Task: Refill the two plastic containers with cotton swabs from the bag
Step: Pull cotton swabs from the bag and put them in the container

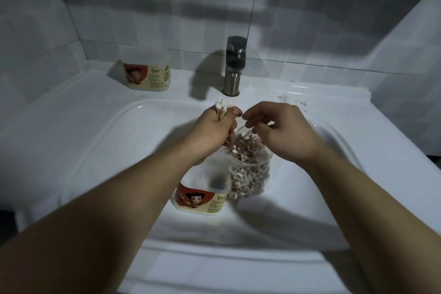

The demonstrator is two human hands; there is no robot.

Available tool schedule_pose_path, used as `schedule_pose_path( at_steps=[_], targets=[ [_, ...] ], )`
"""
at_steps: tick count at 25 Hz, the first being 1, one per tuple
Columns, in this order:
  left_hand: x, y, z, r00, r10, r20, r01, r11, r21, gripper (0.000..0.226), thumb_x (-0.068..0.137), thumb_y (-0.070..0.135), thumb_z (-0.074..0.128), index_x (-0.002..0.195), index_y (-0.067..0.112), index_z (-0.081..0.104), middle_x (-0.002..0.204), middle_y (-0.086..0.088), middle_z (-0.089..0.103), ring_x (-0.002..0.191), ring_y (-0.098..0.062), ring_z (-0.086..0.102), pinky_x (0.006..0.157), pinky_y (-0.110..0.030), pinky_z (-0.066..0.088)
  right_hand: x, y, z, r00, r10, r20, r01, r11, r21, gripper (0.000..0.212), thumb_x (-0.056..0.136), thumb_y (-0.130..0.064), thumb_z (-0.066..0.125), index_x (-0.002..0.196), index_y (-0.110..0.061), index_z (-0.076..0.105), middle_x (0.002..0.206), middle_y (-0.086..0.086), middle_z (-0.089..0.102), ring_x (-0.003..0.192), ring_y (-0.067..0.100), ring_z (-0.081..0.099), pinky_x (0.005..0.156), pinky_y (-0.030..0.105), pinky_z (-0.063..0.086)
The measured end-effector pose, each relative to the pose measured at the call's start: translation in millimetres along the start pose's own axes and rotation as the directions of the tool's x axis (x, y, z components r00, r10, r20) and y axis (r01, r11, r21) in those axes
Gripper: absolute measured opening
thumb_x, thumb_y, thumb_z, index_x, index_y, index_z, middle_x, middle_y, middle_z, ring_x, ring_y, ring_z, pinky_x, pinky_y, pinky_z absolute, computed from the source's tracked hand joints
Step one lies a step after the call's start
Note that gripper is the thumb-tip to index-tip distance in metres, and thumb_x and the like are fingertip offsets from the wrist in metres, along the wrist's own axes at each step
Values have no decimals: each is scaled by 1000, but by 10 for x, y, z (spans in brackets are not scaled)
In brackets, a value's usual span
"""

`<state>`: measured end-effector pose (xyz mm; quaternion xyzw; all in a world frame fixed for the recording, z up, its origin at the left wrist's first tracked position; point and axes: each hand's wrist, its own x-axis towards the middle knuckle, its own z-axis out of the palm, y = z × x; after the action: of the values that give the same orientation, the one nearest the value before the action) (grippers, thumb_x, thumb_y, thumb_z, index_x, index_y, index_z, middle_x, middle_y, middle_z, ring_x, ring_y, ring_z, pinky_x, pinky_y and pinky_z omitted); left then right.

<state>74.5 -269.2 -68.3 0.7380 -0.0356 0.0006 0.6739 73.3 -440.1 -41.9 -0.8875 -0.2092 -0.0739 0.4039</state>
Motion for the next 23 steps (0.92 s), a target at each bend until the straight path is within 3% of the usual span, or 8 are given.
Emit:
schedule_pose_path(
  at_steps=[4, 6, 10, 13, 17, 23],
  targets=[
    [7, 13, -6, 996, -42, -76, 38, 998, -57, 22, 109, 23, 43, 100, 15, 61, 62, 6, 49, 52, -11, 45, 55, -26, 45, -52, -11, 19, 945, 20, 326, 32, 987, -155, 34, 88, -26, 74, 121, -31, 71, 104, -14, 72, 91, 1, 66, 78, 14, 47],
    [25, 9, -26, 992, -56, -116, 46, 995, -91, 20, 108, 23, 45, 97, 18, 61, 56, 11, 52, 52, -11, 45, 56, -28, 43, -46, 7, 46, 936, 29, 352, 71, 960, -270, 43, 86, -35, 77, 128, -33, 68, 108, -15, 69, 93, 3, 64, 83, 15, 46],
    [26, 9, -24, 995, -8, -104, 1, 997, -75, 20, 108, 22, 45, 95, 18, 60, 55, 11, 50, 51, -10, 47, 54, -27, 44, -31, 9, 73, 953, -6, 303, 98, 953, -288, 14, 88, -33, 76, 101, -29, 79, 96, -12, 73, 86, 3, 64, 81, 21, 49],
    [8, -17, 5, 999, 27, -35, -26, 999, 29, 23, 109, 23, 44, 96, 16, 61, 62, 5, 53, 54, -12, 51, 61, -31, 47, -24, 14, 85, 971, 53, 234, -6, 980, -200, 5, 88, -32, 77, 91, -30, 81, 80, -18, 73, 73, -6, 63, 66, 9, 43],
    [3, -32, 9, 1000, 20, -19, -18, 995, 95, 23, 108, 26, 46, 95, 20, 63, 73, 3, 62, 59, -10, 56, 63, -33, 49, 15, 32, 63, 997, 50, 56, -37, 977, -211, 12, 92, -31, 73, 87, -21, 76, 73, -7, 72, 67, 3, 65, 60, 17, 47],
    [-20, -12, 10, 1000, 25, 6, -26, 983, 183, 26, 109, 30, 44, 106, 15, 64, 92, 2, 70, 59, -2, 62, 62, -29, 51, 66, 66, 3, 983, 119, -137, -107, 990, 88, 17, 95, -25, 67, 81, -15, 71, 66, 6, 70, 57, 19, 69, 66, 38, 58]
  ],
)
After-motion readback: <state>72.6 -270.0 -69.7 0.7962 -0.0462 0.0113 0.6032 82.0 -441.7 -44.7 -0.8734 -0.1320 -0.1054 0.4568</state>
